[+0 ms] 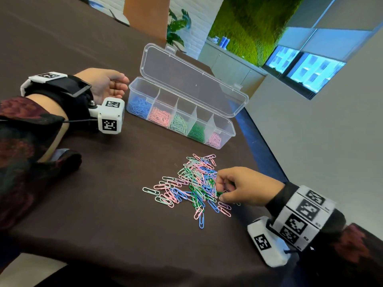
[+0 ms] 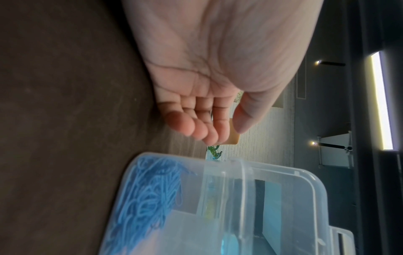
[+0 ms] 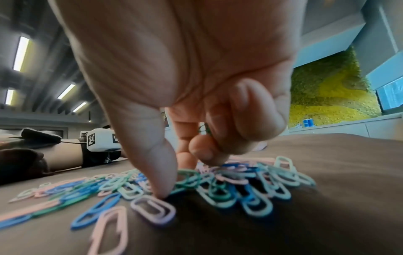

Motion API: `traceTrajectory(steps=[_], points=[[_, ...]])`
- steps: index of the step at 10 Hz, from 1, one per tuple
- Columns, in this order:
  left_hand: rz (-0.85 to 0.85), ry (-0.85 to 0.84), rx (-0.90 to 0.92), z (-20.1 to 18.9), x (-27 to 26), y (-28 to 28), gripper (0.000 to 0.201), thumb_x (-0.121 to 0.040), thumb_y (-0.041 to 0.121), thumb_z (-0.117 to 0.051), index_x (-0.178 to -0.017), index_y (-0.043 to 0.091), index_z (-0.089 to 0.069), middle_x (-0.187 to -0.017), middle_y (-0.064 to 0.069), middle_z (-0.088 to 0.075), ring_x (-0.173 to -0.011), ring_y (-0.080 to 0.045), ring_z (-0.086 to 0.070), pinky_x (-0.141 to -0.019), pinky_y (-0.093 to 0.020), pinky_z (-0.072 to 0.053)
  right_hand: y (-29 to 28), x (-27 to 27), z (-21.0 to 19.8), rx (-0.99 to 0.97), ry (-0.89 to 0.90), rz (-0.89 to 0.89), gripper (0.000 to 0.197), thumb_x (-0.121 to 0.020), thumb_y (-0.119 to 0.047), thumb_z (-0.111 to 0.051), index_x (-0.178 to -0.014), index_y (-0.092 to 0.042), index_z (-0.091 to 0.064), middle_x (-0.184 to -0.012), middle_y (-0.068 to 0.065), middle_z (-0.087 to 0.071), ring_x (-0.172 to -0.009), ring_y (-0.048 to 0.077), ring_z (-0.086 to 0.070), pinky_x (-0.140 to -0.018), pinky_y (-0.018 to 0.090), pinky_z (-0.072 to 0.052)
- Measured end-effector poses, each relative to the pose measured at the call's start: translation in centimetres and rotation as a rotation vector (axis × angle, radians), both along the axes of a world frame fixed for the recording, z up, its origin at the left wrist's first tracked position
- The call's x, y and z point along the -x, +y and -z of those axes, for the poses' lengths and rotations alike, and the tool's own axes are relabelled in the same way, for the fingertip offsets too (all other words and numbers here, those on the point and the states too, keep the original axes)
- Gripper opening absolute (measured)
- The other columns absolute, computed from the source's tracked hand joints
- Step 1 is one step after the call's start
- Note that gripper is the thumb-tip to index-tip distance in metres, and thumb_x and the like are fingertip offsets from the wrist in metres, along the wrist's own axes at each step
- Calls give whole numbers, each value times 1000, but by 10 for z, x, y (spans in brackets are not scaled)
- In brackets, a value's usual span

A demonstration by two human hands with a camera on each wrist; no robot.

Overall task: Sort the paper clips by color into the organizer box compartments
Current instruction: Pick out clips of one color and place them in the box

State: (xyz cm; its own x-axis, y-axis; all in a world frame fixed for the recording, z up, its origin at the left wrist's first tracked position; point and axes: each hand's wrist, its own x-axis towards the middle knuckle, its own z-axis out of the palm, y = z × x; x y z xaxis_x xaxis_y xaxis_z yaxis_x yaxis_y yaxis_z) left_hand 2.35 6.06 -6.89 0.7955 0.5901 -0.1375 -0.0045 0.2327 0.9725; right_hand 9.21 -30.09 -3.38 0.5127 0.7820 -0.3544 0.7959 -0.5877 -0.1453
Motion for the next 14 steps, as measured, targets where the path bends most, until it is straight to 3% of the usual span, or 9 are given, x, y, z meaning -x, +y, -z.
traceTrajectory(steps=[2, 3, 4, 5, 6, 7, 8, 9, 14], points=[[8, -1, 13, 1, -1, 1, 18, -97, 23, -44, -84, 16, -55, -74, 2, -50, -61, -7, -45, -46, -12, -45, -10, -14, -3, -208, 274, 144, 23, -80, -9, -72, -68, -18, -54, -60, -9, -53, -50, 2, -41, -51, 15, -35], [-1, -3, 2, 0, -1, -1, 19, -97, 23, -44, -82, 16, -54, -72, 2, -50, -59, -7, -45, -47, -12, -44, -20, -23, -2, -610, 729, 415, 27, -62, -20, -82, -59, -18, -55, -62, 1, -57, -47, 6, -36, -42, 17, -29], [-5, -4, -1, -1, -1, -3, 20, -97, 22, -44, -80, 16, -54, -70, 3, -49, -58, -7, -45, -47, -12, -43, -23, -26, 3, -874, 1072, 529, 43, -38, -24, -91, -60, -14, -56, -64, 7, -54, -46, 9, -39, -39, 17, -35], [-4, -5, 5, -1, 0, -3, 20, -97, 22, -44, -80, 16, -54, -71, 3, -49, -58, -7, -45, -47, -12, -43, -14, -21, 2, -942, 1205, 589, 48, -41, -12, -85, -82, -9, -59, -61, 7, -51, -46, 13, -45, -39, 19, -38], [-5, -5, 9, 0, 1, -3, 20, -97, 23, -44, -81, 16, -54, -72, 3, -50, -59, -7, -45, -48, -12, -44, 2, -6, -3, -808, 1149, 612, 22, -66, -13, -61, -88, -9, -58, -60, 3, -46, -47, 13, -44, -38, 18, -34], [-7, 1, 7, 0, 1, -3, 19, -97, 22, -45, -81, 16, -54, -72, 2, -49, -59, -7, -45, -48, -12, -44, 16, 6, -3, -545, 880, 453, 10, -81, -13, -62, -74, -17, -57, -58, -5, -39, -47, 8, -32, -42, 17, -20], [-7, -1, 4, -1, 0, -3, 19, -96, 22, -45, -81, 15, -54, -72, 2, -50, -60, -7, -45, -48, -12, -44, 28, 17, -3, -198, 348, 104, 12, -86, -14, -66, -78, -21, -60, -49, -13, -43, -44, 2, -36, -45, 15, -28], [-5, -6, 7, -1, 0, -4, 19, -96, 22, -45, -81, 15, -54, -71, 2, -50, -59, -7, -45, -48, -12, -44, 39, 23, 2, -44, 56, -60, 13, -83, -13, -65, -85, -22, -57, -52, -8, -40, -44, -1, -41, -48, 15, -28], [-13, -16, 9, -1, 1, -4, 20, -97, 21, -44, -81, 15, -54, -72, 1, -50, -60, -7, -44, -47, -13, -43, 36, 20, -12, 63, -170, -174, 22, -80, -2, -54, -85, -22, -63, -59, -10, -43, -56, -4, -45, -53, 13, -33]])
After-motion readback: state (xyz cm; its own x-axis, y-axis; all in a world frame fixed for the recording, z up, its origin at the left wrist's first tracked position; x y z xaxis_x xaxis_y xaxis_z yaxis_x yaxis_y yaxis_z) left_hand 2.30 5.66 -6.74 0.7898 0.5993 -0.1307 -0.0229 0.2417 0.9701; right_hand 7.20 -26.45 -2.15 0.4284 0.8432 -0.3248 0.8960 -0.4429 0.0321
